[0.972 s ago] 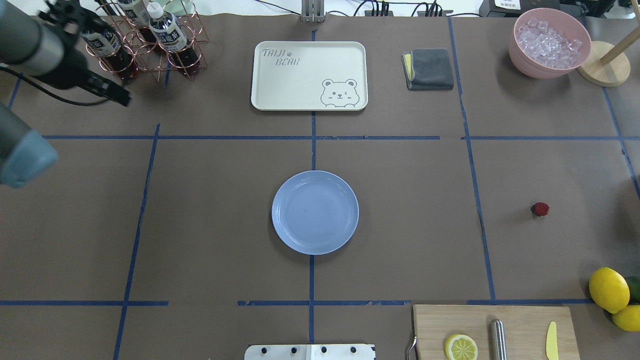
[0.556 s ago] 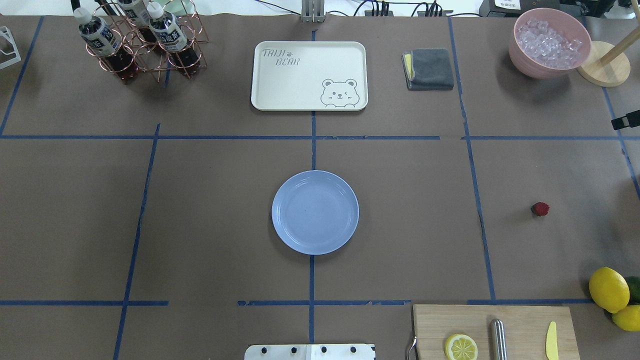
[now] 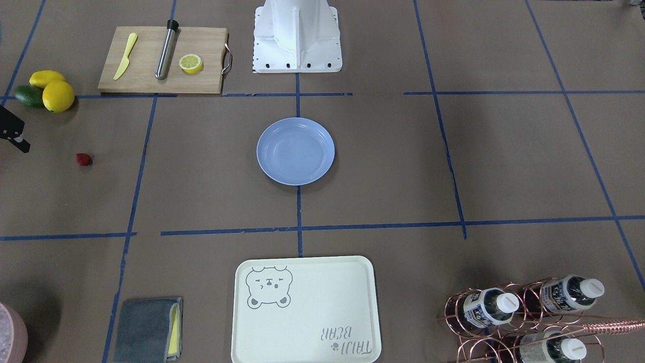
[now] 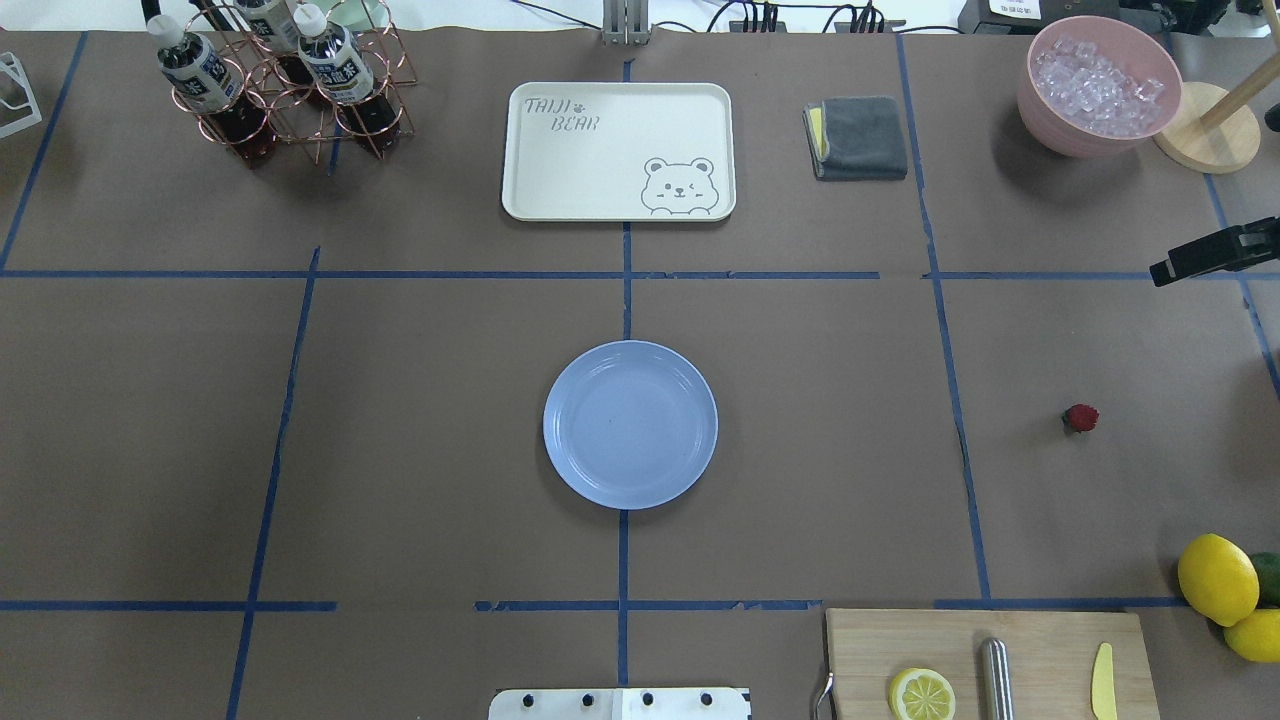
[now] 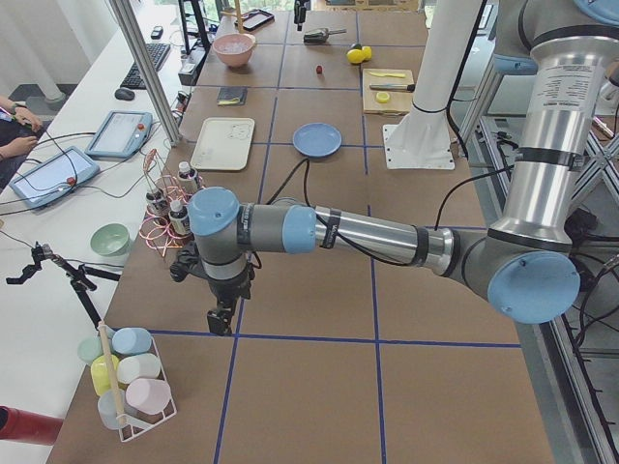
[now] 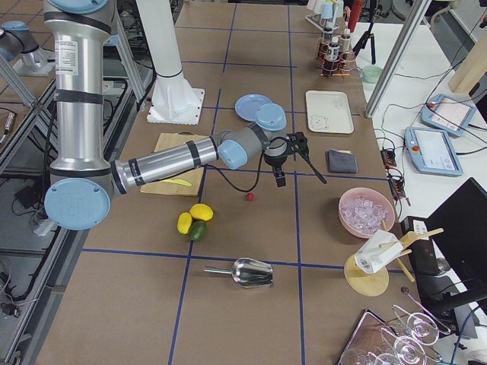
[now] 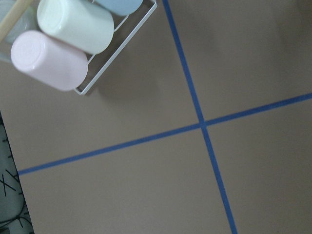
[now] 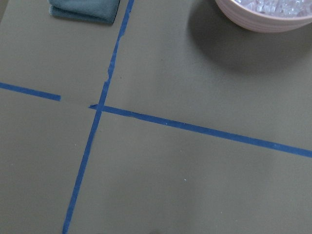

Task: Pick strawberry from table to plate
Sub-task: 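Move the right gripper down toward the red strawberry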

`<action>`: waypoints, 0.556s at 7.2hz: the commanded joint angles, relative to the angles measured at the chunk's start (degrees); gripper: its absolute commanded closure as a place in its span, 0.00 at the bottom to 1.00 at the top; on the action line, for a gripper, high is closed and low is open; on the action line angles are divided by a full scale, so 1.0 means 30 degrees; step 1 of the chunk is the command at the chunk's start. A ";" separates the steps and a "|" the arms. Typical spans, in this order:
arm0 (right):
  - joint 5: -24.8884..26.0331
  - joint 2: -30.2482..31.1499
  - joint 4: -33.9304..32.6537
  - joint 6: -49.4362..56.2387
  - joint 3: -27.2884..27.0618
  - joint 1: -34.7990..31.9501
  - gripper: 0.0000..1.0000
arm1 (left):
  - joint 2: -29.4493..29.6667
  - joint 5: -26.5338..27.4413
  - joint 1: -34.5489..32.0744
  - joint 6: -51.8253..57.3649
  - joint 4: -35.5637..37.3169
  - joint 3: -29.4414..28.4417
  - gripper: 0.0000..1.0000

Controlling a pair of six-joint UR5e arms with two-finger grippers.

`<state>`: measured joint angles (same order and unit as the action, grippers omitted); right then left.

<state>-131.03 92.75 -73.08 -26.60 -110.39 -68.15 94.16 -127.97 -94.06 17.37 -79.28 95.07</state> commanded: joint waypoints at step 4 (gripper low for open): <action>0.3361 0.2740 0.5359 -0.5567 0.0755 0.4162 0.02 | -0.1154 -0.2431 -0.0084 -0.1687 -0.0379 0.0683 0.00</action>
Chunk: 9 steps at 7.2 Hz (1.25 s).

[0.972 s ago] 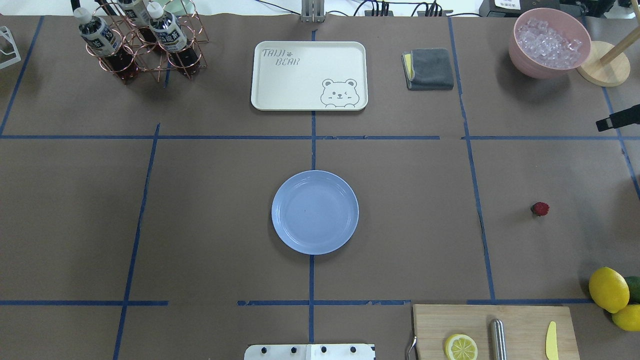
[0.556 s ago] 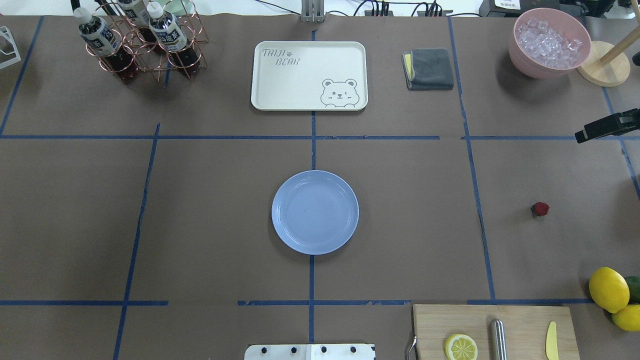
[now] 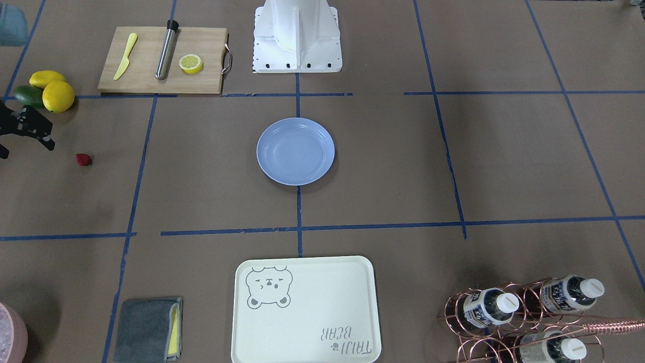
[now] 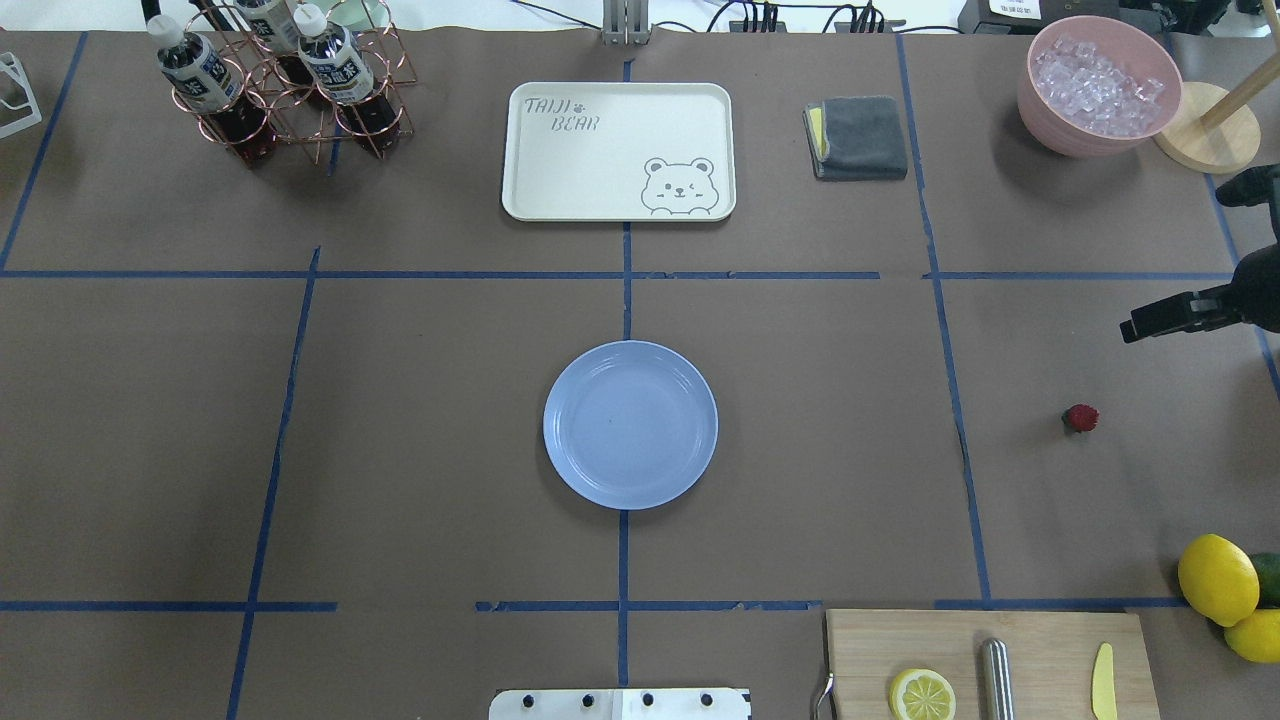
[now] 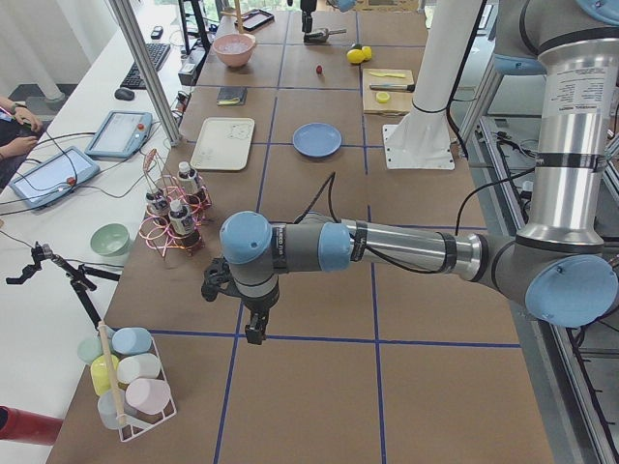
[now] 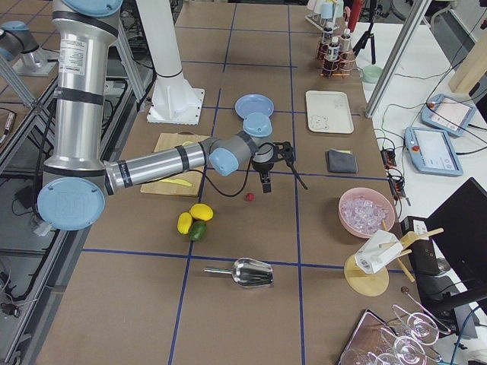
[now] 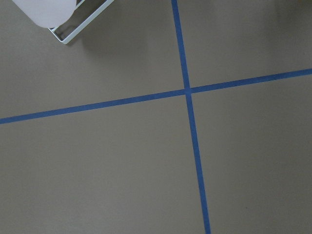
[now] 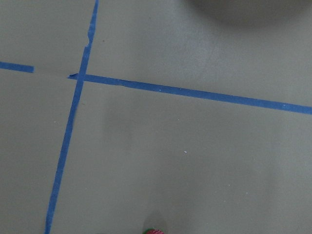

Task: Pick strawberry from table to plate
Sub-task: 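Move the right gripper down toward the red strawberry, then grasp the red strawberry with the right gripper and lift it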

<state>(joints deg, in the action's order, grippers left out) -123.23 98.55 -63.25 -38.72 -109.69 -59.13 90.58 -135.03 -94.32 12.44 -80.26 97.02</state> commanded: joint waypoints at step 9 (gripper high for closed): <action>0.4427 0.0371 0.2978 -0.3764 0.2168 0.5353 0.29 | 0.0042 -0.0077 0.0035 0.0043 -0.0082 0.0035 0.00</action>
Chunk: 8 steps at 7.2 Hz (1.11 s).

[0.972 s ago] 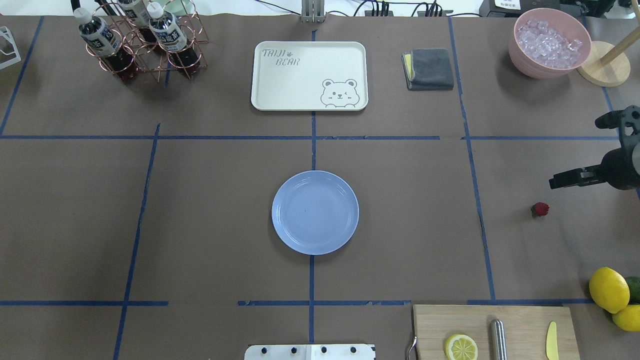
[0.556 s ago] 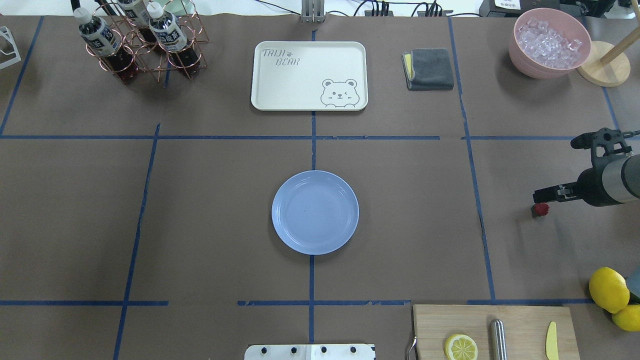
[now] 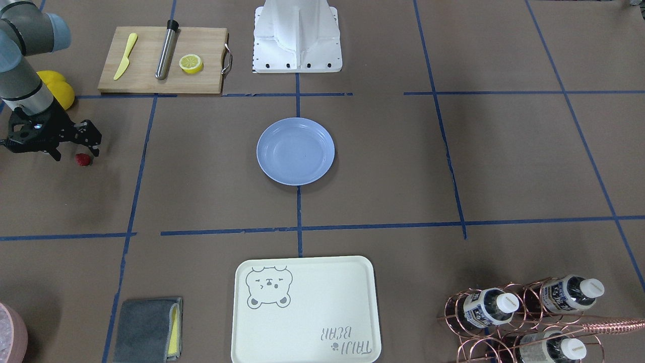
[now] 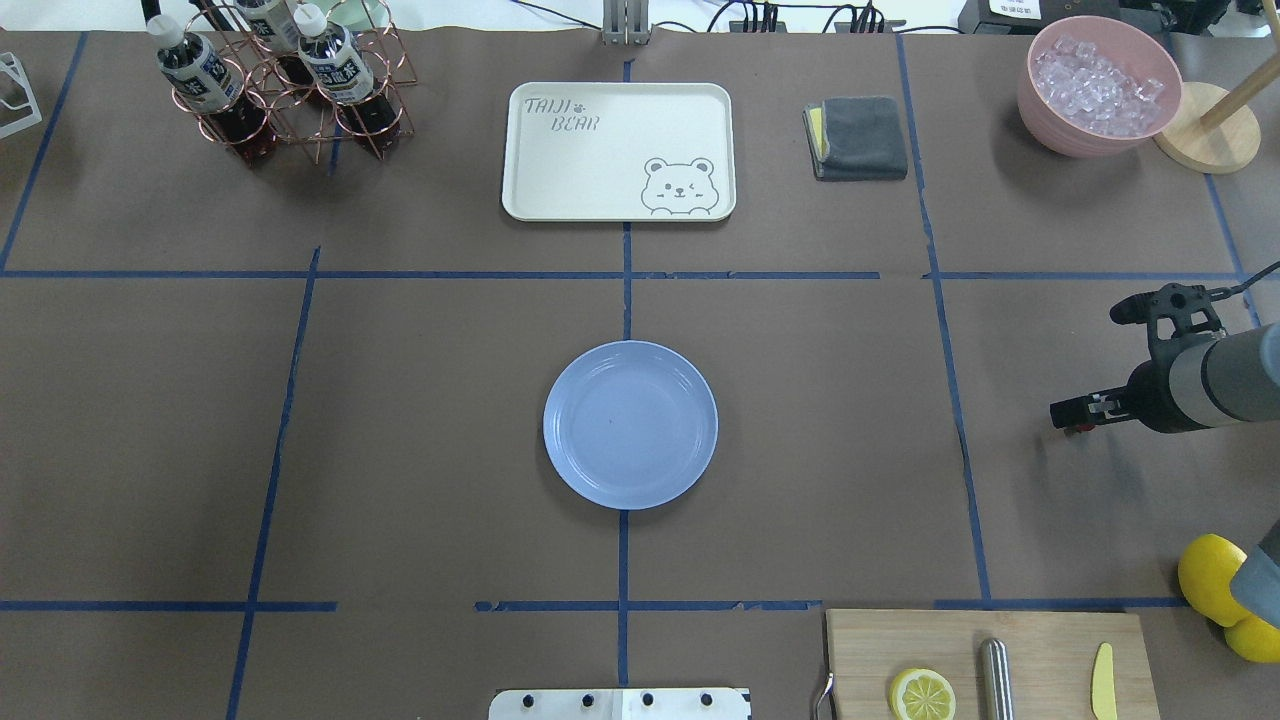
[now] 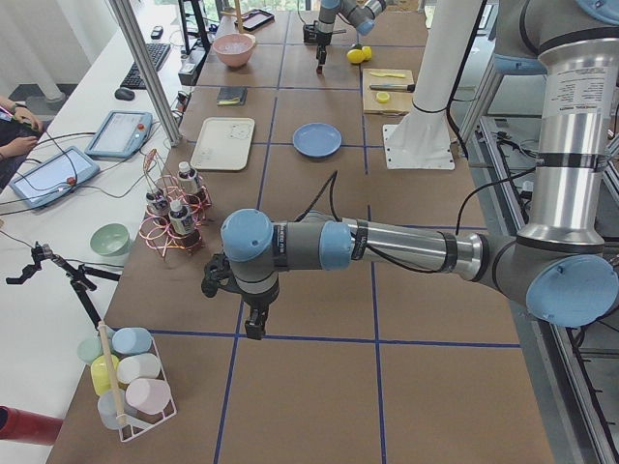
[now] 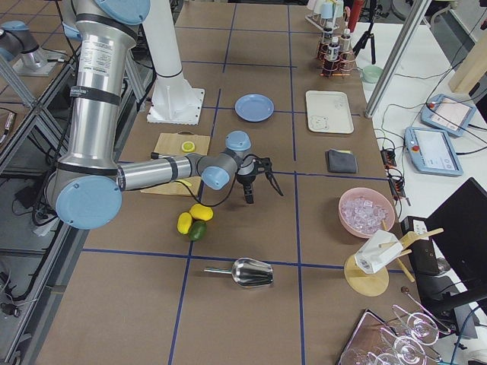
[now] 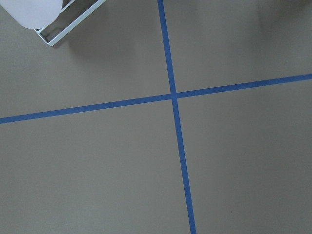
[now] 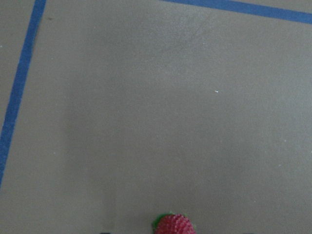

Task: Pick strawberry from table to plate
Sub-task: 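Grasp the red strawberry with the right gripper and lift it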

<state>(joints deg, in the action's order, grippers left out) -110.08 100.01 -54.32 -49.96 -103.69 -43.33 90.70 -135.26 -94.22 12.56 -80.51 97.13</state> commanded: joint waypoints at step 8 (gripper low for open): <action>0.0132 -0.0553 0.0032 0.0014 0.0609 0.0001 0.34 | 0.0030 -0.0030 0.0002 0.0004 -0.0029 0.0056 0.00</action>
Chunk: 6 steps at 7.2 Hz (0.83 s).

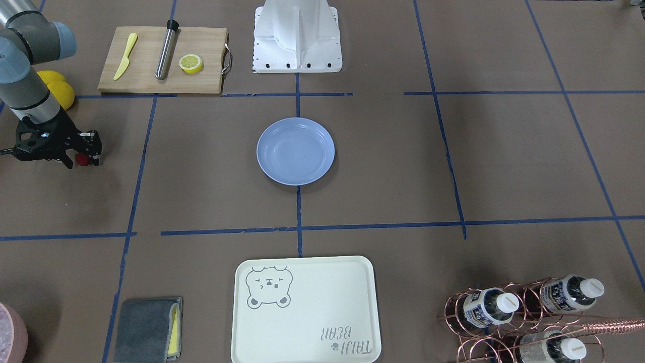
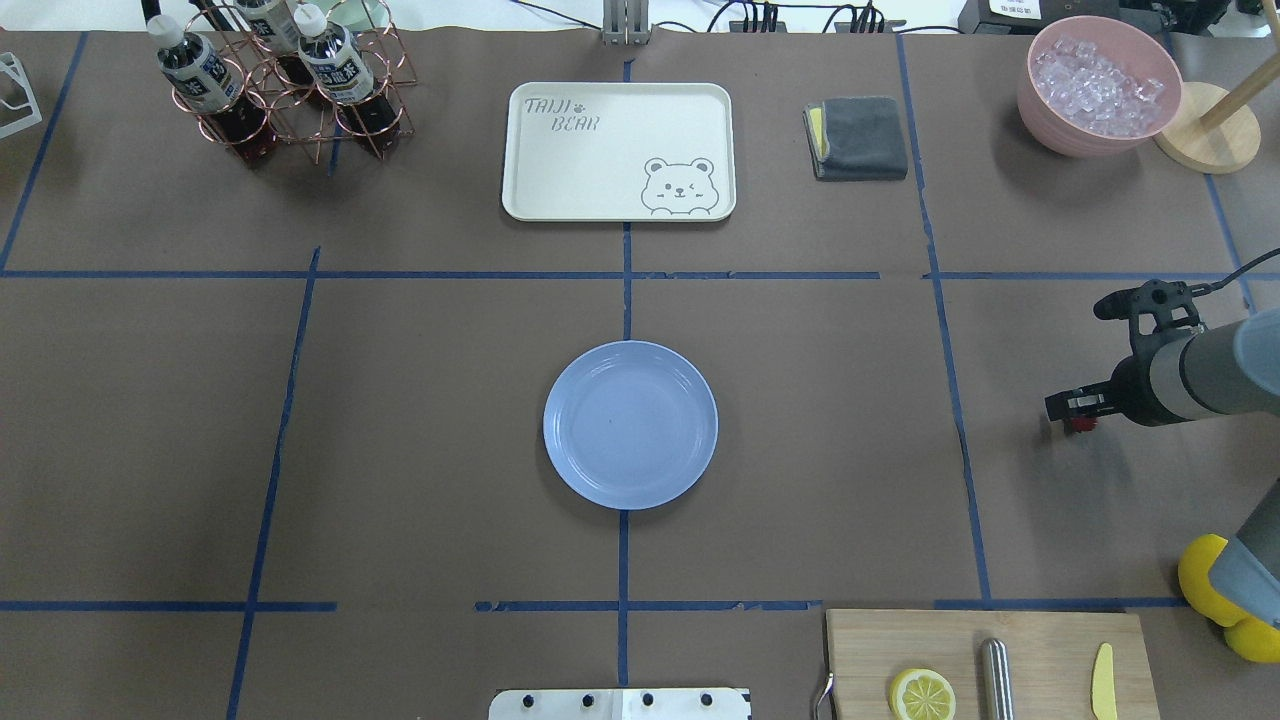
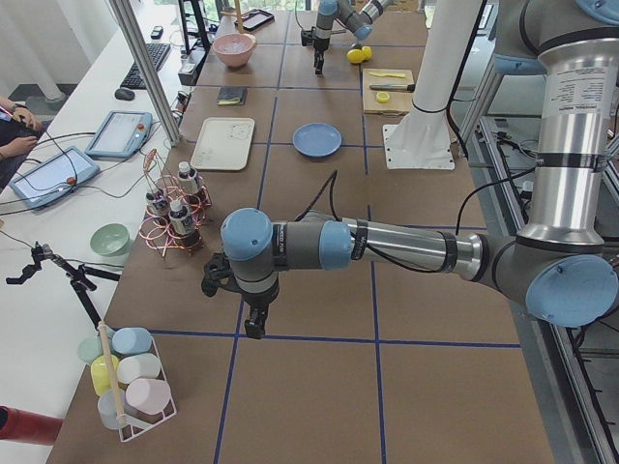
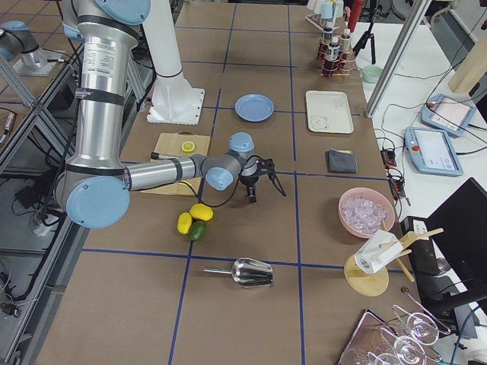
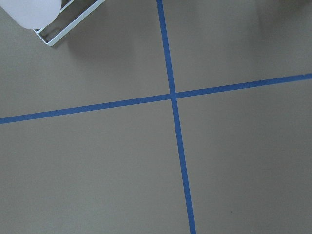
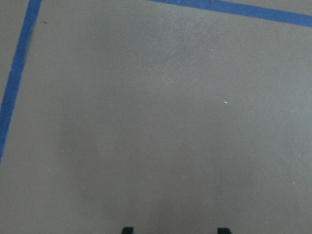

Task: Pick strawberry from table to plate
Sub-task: 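Grasp the red strawberry with the right gripper and lift it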

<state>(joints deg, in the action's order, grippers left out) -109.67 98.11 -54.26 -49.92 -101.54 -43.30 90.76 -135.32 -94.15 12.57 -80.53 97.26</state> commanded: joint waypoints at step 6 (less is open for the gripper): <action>-0.0063 0.0375 0.1153 -0.0028 0.0039 -0.0009 1.00 | -0.0020 -0.0010 0.0006 0.0000 -0.0374 -0.0016 0.00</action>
<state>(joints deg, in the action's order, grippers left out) -109.80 99.64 -50.90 -49.94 -101.38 -43.33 90.74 -135.35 -94.13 12.57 -81.64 97.21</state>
